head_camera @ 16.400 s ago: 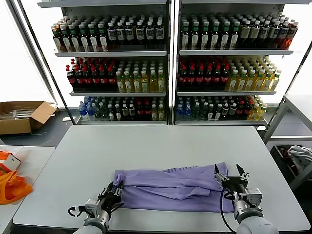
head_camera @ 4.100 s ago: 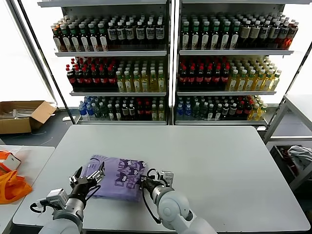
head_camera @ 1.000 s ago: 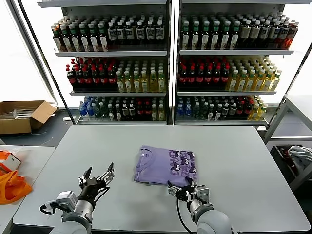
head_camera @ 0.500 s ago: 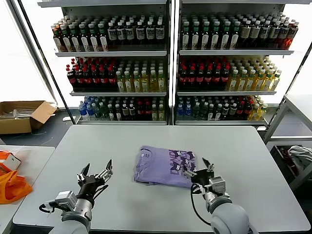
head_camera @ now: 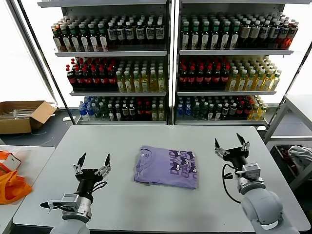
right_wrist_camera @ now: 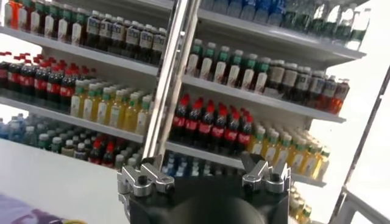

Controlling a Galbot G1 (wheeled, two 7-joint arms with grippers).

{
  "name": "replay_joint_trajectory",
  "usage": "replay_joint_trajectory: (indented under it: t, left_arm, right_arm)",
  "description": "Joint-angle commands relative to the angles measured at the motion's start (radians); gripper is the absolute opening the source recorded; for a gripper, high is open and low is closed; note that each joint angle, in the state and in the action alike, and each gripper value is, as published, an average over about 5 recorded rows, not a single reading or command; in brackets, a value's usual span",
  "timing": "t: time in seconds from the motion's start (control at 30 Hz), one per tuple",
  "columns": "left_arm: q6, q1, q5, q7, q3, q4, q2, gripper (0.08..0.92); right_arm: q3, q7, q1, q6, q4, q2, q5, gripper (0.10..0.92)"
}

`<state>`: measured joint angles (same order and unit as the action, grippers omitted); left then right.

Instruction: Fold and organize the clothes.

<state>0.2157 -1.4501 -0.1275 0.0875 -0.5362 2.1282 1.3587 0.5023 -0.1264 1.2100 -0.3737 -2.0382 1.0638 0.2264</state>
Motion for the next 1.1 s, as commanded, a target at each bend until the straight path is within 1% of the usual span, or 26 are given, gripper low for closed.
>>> replay_joint_trajectory:
  t: [0.03,0.1,0.17,0.3,0.37,0.4,0.5,0.57,0.7,0.77,0.9,1.1]
  left_arm:
    - [0.041,0.033,-0.048,-0.098,-0.002,0.001,-0.023,0.823]
    - [0.069,0.057,-0.074,-0.1,-0.005,0.0,-0.029,0.822]
    - [0.096,0.079,-0.107,-0.098,-0.007,0.002,-0.033,0.823]
    - [0.122,0.1,-0.157,-0.097,-0.01,0.005,-0.037,0.823]
    - [0.126,0.104,-0.167,-0.096,-0.013,0.002,-0.039,0.823]
    - [0.126,0.105,-0.17,-0.095,-0.014,0.002,-0.04,0.822]
    - [0.127,0.11,-0.187,-0.085,-0.02,0.002,-0.04,0.823]
    - [0.132,0.116,-0.201,-0.078,-0.022,0.002,-0.04,0.823]
    - [0.149,0.128,-0.211,-0.075,-0.024,0.002,-0.042,0.823]
    - [0.154,0.128,-0.215,-0.074,-0.027,0.003,-0.04,0.822]
    - [0.152,0.107,-0.216,-0.066,-0.029,0.008,-0.033,0.823]
    - [0.146,0.074,-0.195,-0.027,-0.032,0.03,-0.026,0.822]
  right_arm:
    - [0.134,0.253,-0.053,-0.045,0.062,-0.06,0.035,0.823]
    - [0.137,0.32,-0.087,-0.042,0.085,-0.078,0.062,0.823]
    - [0.144,0.416,-0.127,-0.017,0.117,-0.088,0.067,0.823]
    - [0.165,0.62,-0.216,0.118,0.22,-0.092,0.039,0.823]
    - [0.178,0.659,-0.25,0.155,0.258,-0.101,0.032,0.823]
    - [0.183,0.646,-0.258,0.149,0.26,-0.108,0.041,0.823]
    - [0.193,0.491,-0.269,0.01,0.233,-0.115,0.163,0.823]
    - [0.202,0.434,-0.272,-0.053,0.223,-0.106,0.223,0.823]
    - [0.216,0.435,-0.28,-0.07,0.231,-0.101,0.216,0.823]
    - [0.215,0.401,-0.286,-0.09,0.235,-0.102,0.24,0.823]
    - [0.202,0.291,-0.259,-0.119,0.209,-0.079,0.253,0.823]
    - [0.183,0.12,-0.198,-0.147,0.138,-0.029,0.238,0.823]
